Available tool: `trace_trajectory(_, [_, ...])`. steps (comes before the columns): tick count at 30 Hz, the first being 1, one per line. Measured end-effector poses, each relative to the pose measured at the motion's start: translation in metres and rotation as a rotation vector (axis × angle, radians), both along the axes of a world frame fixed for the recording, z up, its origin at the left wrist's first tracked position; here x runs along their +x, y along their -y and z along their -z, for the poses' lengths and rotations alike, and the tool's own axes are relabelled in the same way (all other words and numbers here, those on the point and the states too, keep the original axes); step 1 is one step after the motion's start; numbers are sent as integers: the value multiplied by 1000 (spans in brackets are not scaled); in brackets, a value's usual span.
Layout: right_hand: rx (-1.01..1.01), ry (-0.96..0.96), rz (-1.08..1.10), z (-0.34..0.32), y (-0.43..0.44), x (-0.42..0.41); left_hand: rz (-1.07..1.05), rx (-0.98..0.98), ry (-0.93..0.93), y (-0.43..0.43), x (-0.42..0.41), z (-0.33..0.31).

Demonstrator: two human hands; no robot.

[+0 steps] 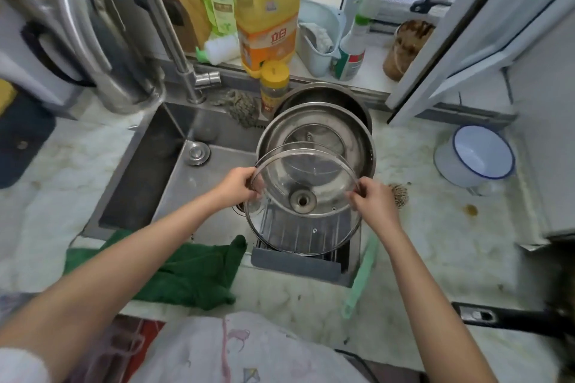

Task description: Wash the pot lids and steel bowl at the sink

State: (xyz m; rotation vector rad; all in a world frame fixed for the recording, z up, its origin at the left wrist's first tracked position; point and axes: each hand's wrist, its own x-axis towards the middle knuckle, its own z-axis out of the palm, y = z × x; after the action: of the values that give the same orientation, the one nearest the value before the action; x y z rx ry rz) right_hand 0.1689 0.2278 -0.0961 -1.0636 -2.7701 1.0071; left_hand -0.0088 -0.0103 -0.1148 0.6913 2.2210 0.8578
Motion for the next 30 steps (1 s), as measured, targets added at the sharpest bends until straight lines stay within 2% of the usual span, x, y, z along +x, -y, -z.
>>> trace_trajectory(4, [17,64,-42,3,-3,1,-55,-27,-236,1,2,3])
trace_trajectory(8, [176,152,-82,2,-6,0,-85,-10,-191,3,0,10])
trace_trajectory(10, [134,81,-82,4,-5,-2,-129,31,-67,0,-1,8])
trace_trajectory(13, [-90,-21,-135,3,-5,-10,-92,91,88,-10,1,2])
trace_trajectory(15, [-216,-7,-148,1,-7,-18,-25,24,0,-14,1,1])
trace_trajectory(18, [-263,5,-181,-1,-11,-23,23,-44,-89,-16,2,0])
trace_trajectory(23, [-190,-206,-104,-8,-5,-23,-53,50,-167,-15,3,-2])
trace_trajectory(30, [-65,-303,-132,-10,-4,-20,-119,202,-285,-15,9,4])
